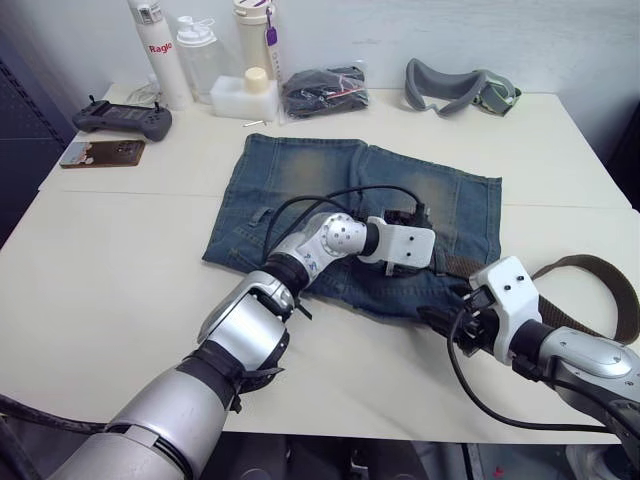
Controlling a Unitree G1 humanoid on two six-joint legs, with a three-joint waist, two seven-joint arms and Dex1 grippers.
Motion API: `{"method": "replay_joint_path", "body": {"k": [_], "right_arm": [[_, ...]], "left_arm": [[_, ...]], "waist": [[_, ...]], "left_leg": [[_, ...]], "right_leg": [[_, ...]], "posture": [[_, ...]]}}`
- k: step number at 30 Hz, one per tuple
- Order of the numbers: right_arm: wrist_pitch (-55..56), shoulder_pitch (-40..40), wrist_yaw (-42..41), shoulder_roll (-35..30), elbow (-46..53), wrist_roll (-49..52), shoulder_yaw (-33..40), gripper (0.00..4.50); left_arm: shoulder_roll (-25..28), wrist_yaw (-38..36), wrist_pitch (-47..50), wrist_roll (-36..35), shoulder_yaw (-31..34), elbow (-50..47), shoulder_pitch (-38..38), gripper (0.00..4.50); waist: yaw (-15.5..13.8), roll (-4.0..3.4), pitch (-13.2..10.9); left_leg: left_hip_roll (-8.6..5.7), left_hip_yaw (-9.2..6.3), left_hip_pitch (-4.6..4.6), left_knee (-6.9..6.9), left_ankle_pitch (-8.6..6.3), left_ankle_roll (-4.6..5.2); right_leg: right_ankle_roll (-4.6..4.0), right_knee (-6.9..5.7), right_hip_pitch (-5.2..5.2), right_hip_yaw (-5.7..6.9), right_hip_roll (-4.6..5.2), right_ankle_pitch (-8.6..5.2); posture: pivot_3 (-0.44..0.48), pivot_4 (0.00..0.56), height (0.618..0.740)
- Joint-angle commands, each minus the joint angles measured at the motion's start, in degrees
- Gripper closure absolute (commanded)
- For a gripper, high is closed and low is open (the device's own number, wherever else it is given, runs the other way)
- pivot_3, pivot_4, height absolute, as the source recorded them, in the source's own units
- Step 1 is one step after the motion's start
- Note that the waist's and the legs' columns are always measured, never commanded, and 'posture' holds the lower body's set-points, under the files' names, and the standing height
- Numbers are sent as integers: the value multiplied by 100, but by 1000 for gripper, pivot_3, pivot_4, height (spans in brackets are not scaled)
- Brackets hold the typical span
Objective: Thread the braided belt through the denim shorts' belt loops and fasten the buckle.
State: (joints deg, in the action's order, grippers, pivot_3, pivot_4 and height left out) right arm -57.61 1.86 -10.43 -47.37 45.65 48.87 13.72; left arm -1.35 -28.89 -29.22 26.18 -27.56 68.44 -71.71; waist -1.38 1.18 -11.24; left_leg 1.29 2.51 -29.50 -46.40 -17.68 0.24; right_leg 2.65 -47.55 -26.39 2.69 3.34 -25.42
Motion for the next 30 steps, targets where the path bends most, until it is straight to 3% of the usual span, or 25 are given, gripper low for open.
{"method": "replay_joint_path", "body": {"k": [1,2,3,4,7,17,20,21,26,28,30], "right_arm": [[9,-82,13,56,182,-64,88,826],[0,-94,14,74,185,-68,84,826],[-10,-103,15,91,189,-70,82,826],[-19,-113,12,103,190,-72,76,826],[-37,-137,1,124,186,-82,64,826],[166,-536,-94,305,-94,-391,-52,826],[34,-669,-60,480,-276,-361,-56,1660],[-20,-731,-31,522,-384,-405,-111,2273],[-105,-808,142,648,-1319,-1114,-760,4410],[-85,-779,171,783,-1591,-1258,-823,4461],[-184,-768,126,817,-1733,-1363,-934,4461]], "left_arm": [[50,564,315,381,-182,158,-94,2427],[35,586,302,404,-202,153,-78,2838],[22,581,280,410,-212,146,-58,2838],[16,549,244,423,-232,131,-24,3630],[22,482,188,400,-221,93,46,4467],[222,-41,121,70,72,-324,192,4467],[225,-64,174,57,86,-409,213,4500],[220,-55,194,57,91,-424,214,4500],[227,-59,282,98,62,-519,218,4500],[296,-303,429,65,61,-609,248,4500],[338,-1183,1002,-181,142,-711,373,4500]], "waist": [[1,0,0],[2,0,0],[2,0,0],[1,0,0],[0,-1,3],[12,-3,4],[13,-3,4],[13,-3,4],[12,-3,4],[12,-7,7],[28,3,18]], "left_leg": [[-1,0,0,0,1,0],[-1,-1,0,0,1,0],[-1,-2,0,1,1,-1],[-1,-1,0,1,1,-1],[-2,-1,0,1,2,-3],[-3,-1,1,4,6,-9],[-3,-1,1,6,6,-9],[-3,-1,1,6,6,-9],[-4,-1,1,5,7,-9],[-5,-1,0,6,7,-8],[-6,1,2,4,8,-7]], "right_leg": [[0,-1,0,0,1,0],[0,-1,0,0,1,0],[0,-1,-1,0,1,0],[1,-1,-1,0,1,-1],[1,-2,0,1,2,-1],[-6,-7,-4,2,4,-5],[-7,-8,-5,2,5,-5],[-7,-8,-5,2,5,-5],[-7,-10,-6,2,8,-5],[-7,-11,-7,2,8,-5],[-7,-13,-6,0,9,-5]], "posture": [[0,150,656],[0,150,656],[0,150,656],[0,150,656],[0,150,656],[0,150,656],[0,150,656],[0,150,656],[0,150,656],[0,150,656],[0,150,656]]}}
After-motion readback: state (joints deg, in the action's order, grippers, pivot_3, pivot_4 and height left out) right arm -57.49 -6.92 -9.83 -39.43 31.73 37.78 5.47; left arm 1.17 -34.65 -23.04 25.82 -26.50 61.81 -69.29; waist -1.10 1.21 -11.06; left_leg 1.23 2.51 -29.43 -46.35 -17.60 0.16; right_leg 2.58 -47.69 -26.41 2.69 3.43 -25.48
